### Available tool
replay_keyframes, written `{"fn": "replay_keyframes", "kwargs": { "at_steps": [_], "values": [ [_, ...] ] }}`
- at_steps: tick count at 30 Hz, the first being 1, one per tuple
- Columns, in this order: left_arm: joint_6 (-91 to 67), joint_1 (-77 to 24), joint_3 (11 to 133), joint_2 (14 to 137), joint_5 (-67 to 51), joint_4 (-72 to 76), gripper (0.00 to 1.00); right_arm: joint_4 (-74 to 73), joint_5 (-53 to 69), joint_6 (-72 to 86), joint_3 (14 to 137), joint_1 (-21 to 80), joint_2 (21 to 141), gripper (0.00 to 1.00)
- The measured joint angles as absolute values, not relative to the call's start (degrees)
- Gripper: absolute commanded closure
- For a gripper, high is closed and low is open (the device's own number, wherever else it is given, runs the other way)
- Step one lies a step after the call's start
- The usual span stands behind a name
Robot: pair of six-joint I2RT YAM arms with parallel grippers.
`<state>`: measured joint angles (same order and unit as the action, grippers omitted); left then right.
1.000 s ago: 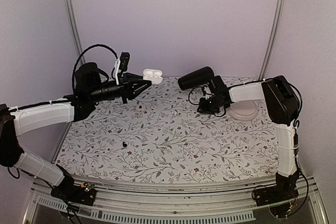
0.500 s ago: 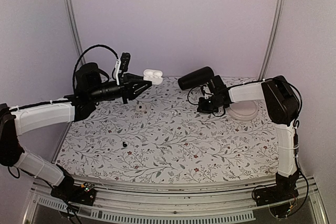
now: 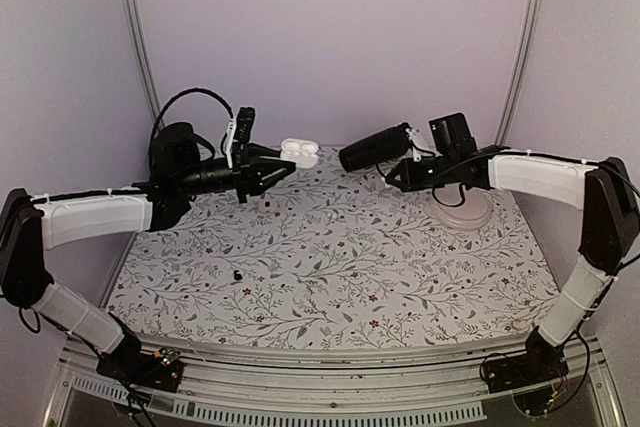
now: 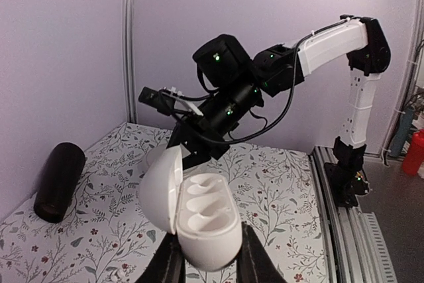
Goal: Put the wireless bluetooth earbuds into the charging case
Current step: Pick up the left earbud from the center of the board, then insert the left earbud into the right side groove of the charging case.
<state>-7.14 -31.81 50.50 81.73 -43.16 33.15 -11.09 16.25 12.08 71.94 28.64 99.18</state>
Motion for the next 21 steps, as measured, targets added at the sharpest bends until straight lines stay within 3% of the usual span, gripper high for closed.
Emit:
{"fn": "replay_keyframes", "kwargs": {
  "at_steps": [10,21],
  "values": [
    [-0.3,-31.9,45.9,84.3,-52.6,47.0,1.0,-13.6,30.6,-0.4,71.9,35.0,76.3,0.97],
    [7.6,-34.2,45.8,84.5,-57.8,50.7,1.0,-26.0,33.1,-9.7,86.3,47.8,83.5,0.97]
  ]
}}
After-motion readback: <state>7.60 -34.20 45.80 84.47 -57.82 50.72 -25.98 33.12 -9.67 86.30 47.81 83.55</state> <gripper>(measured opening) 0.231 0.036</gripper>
